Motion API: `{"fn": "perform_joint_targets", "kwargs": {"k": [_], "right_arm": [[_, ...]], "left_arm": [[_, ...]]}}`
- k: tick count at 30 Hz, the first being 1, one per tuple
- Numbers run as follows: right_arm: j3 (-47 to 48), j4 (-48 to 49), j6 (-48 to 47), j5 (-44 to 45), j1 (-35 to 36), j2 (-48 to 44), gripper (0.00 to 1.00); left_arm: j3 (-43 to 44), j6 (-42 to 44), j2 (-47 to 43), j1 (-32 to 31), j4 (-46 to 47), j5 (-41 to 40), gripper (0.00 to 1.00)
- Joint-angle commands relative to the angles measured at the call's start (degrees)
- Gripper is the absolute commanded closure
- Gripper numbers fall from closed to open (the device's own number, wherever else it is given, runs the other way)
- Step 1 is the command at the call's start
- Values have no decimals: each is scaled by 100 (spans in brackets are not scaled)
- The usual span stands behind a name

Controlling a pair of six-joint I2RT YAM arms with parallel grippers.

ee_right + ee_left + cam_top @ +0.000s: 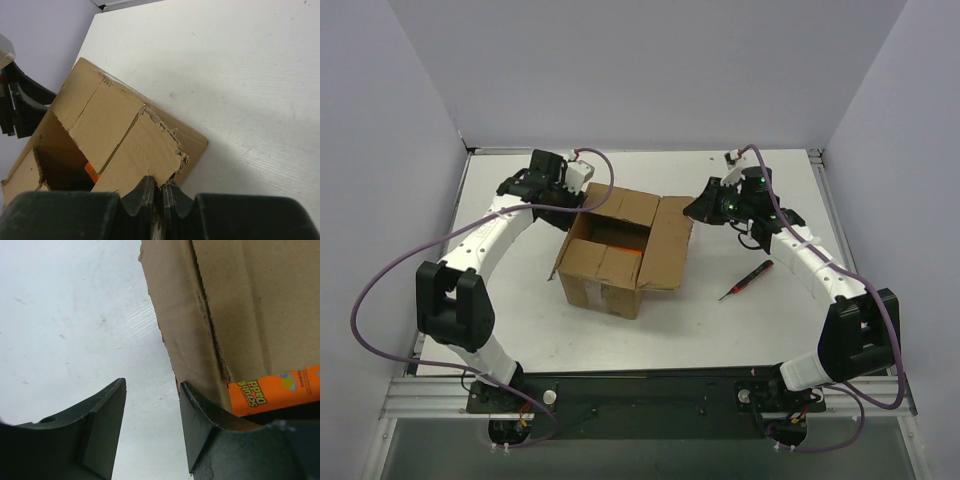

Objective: Unpack the express box

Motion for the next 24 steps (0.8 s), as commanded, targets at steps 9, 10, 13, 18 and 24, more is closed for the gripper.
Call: {"fn": "perform_joint_targets", "kwargs": {"k": [9,10,13,18,24], "right_arm": [[-55,-505,-619,584,67,236,100],[-28,-505,-637,584,67,228,100],[-20,-514,-637,593,76,227,100],[33,-540,-672,637,76,280,100],[51,-558,-681,637,85,298,100]], "left_arm": [[180,-1444,127,704,-232,3327,41],[320,-1514,48,767,-241,3477,40],[409,-1918,-15,846,-179,4214,38],[225,-2446,64,829,233,5042,37],[207,-2587,188,803,357,5306,37]]}}
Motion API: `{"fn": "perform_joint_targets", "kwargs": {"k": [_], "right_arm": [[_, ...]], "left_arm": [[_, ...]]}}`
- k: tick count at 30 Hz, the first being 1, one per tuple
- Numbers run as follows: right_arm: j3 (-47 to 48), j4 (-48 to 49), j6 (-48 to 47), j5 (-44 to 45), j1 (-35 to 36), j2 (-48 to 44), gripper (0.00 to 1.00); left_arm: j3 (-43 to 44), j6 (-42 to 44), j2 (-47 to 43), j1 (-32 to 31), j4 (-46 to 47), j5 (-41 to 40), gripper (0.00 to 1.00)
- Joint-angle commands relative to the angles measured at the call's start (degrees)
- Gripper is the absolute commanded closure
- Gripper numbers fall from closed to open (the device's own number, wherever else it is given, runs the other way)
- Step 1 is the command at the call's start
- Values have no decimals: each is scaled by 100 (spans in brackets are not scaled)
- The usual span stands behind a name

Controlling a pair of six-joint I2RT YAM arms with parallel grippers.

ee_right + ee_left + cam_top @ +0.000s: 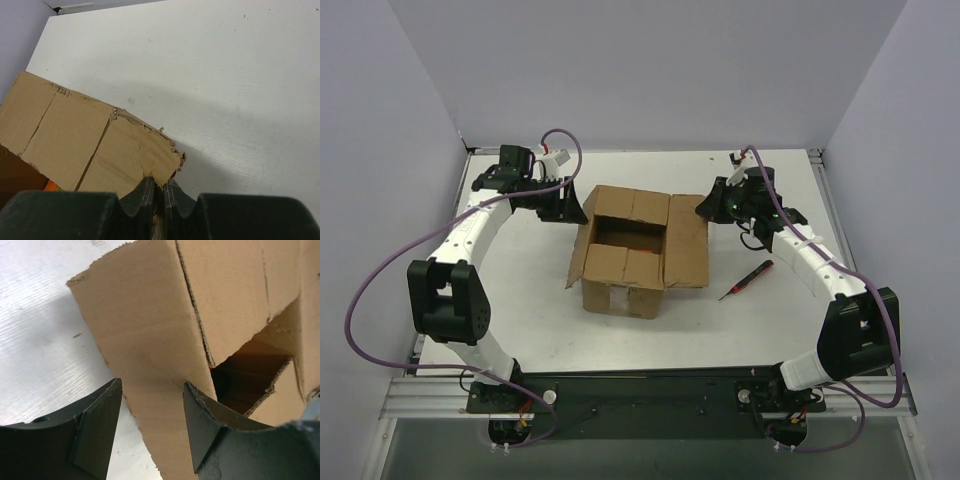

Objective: Unpack the express box

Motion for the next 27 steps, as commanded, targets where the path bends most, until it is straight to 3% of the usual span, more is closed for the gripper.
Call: {"fn": "perform_joint_targets", "kwargs": {"k": [1,5,10,18,23,27], "right_arm": [[29,-370,-123,-122,207,256,100],[29,-352,-115,-104,224,248,100],[38,-352,-115,-95,242,239,100],[47,-379,-159,-51,268,204,100],[125,-379,-246,-7,304,168,100],[222,-379,-387,19,295,133,100]], "left_arm": [[102,-511,21,-242,394,1613,38],[6,-721,4,-146,560,2299,39],[-109,-573,-67,-198,535,1819,37],[225,332,-75,-637,-457,-367,34],[24,904,-321,-1498,-634,-2152,32],[-135,869,-357,-1464,-599,-2856,33]]}}
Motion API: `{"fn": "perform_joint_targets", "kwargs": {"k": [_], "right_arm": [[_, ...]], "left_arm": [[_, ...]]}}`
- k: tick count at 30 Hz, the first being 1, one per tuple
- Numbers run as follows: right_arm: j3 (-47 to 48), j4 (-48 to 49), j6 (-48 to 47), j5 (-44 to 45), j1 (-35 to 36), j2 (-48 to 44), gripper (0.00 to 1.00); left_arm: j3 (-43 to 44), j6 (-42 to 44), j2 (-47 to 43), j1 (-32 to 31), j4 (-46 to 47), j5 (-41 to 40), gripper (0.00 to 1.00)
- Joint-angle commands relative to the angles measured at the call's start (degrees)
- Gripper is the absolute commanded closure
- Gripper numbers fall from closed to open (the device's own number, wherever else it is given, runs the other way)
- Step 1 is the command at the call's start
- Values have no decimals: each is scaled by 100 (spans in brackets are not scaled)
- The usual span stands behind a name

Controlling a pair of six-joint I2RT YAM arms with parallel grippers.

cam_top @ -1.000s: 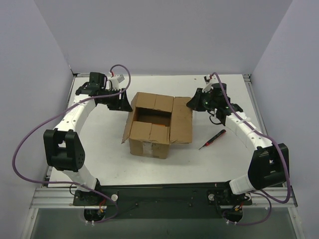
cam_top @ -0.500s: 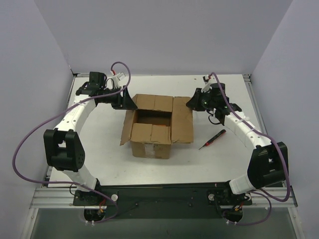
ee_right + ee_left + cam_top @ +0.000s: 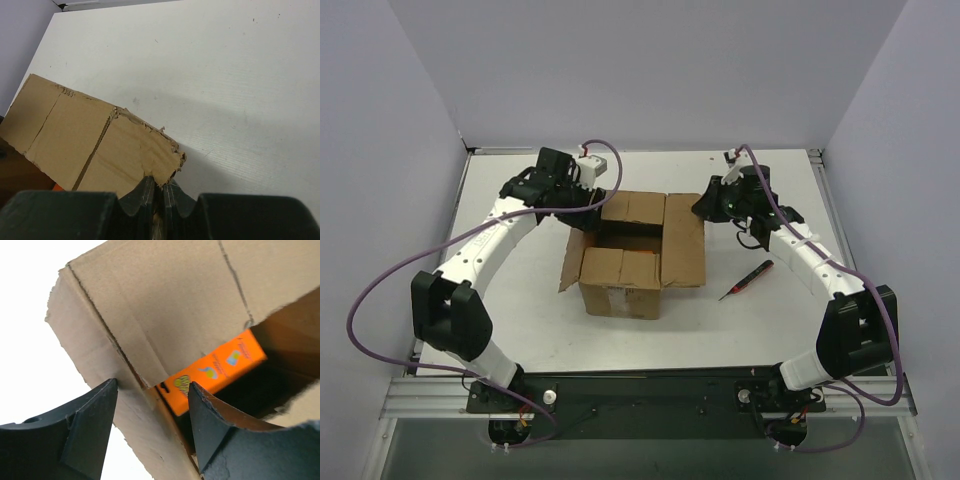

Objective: Unpack the express box

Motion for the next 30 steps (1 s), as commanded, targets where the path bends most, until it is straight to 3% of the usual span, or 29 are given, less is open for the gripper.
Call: {"fn": "perform_joint_targets", "kwargs": {"k": [1,4,6,8,11,24,30], "right_arm": [[137,-388,-337,-38,157,59,100],[41,-396,-398,24,140,-11,100],[-169,-440,-425,76,122,-46,92],[-380,-440,-530,85,96,-99,75],[-758,-362,-706,94,87,-178,67],[-601,148,-531,-29,570,41,63],[-487,403,-530,-2,1114,85,63]], "left_arm": [[-275,222,54,-128,-472,-869,34],[-170,284,282,38,-560,-536,39],[-82,284,449,222,-604,307,44],[-90,266,459,223,-421,528,45],[24,337,494,188,-358,695,46],[305,355,758,-40,-340,1415,49],[305,284,740,-154,-218,2373,51]]}}
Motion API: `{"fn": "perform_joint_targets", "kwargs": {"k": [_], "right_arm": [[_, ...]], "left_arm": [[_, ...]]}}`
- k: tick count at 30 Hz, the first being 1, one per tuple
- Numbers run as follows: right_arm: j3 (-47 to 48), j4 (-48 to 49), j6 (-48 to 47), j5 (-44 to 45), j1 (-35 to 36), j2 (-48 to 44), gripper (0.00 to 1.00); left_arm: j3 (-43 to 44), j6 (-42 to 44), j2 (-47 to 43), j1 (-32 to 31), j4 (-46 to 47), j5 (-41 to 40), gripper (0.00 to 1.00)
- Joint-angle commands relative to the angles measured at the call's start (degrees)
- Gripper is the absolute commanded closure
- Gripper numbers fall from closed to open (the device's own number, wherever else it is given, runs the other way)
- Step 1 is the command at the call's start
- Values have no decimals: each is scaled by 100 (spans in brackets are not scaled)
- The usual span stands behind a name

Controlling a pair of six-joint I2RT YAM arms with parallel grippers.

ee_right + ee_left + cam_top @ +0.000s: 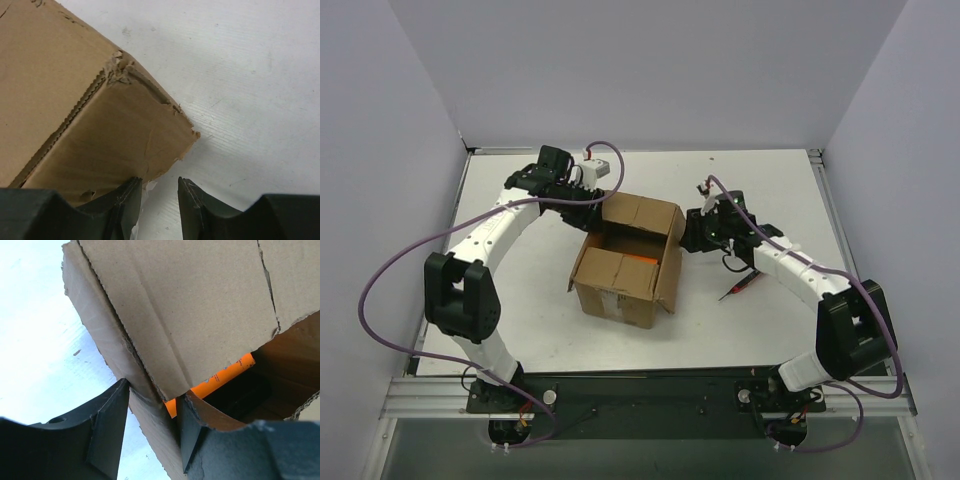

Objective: Unpack the express box

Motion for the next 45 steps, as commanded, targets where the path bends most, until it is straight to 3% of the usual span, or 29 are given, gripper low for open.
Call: {"fn": "perform_joint_targets", "kwargs": {"k": [1,4,8,12,15,18,21,26,30,39,45], "right_arm": [[379,517,62,-422,544,146,63],[493,465,53,-457,694,330,63],[730,62,-348,-344,572,297,65],[1326,-615,-808,-150,-156,-11,66],[2178,-1090,-1271,8,-448,-99,63],[2812,-1109,-1843,-140,-282,-126,54],[3068,-960,-2274,-290,253,-82,52],[2595,-1003,-3461,-537,1141,-161,52],[1858,-1056,-3893,-133,1774,-467,50],[1575,-1354,-4305,192,1951,-565,33],[1197,-1145,-4956,956,2267,-661,33]], "left_arm": [[108,-66,132,-373,-65,1489,51],[100,-92,168,-452,-29,1595,52],[143,-66,203,-470,-82,1096,53],[231,163,168,-470,-240,471,55],[249,225,168,-461,-284,444,55],[258,216,168,-461,-284,461,55],[328,198,168,-461,-275,373,53],[469,181,211,-461,-328,391,53],[539,75,211,-461,-328,426,53],[565,-22,273,-461,-337,540,53],[557,-13,247,-470,-354,540,53]]}}
